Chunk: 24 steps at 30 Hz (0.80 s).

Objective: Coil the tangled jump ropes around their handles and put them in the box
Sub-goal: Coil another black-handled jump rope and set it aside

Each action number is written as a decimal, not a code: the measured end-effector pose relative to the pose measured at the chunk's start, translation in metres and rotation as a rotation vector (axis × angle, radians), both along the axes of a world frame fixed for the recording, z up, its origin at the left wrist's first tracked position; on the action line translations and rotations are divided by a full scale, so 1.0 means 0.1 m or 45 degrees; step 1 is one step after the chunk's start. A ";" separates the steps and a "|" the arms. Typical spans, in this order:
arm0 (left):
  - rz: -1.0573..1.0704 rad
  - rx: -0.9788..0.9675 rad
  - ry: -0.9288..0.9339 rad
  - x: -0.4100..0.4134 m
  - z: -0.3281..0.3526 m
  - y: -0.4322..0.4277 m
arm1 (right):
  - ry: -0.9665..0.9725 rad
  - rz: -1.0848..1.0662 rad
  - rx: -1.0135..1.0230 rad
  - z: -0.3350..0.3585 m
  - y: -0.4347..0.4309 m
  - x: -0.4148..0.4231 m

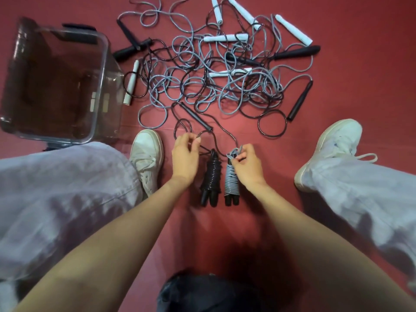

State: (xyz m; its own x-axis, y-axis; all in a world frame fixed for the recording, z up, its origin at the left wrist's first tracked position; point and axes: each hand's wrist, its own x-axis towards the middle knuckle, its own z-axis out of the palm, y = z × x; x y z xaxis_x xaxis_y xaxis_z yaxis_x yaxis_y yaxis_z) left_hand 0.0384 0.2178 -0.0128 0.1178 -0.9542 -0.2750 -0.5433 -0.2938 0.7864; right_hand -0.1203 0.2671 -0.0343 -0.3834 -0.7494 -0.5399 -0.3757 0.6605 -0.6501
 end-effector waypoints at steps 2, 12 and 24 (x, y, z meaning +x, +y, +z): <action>-0.027 -0.061 0.032 -0.05 0.05 -0.01 | -0.016 -0.052 -0.010 0.03 0.02 0.03; 0.137 0.050 0.190 -0.08 0.13 0.00 | -0.166 -0.409 -0.140 0.03 0.05 0.14; 0.006 0.398 0.250 -0.20 0.20 -0.18 | -0.514 -0.242 0.251 0.13 -0.04 0.15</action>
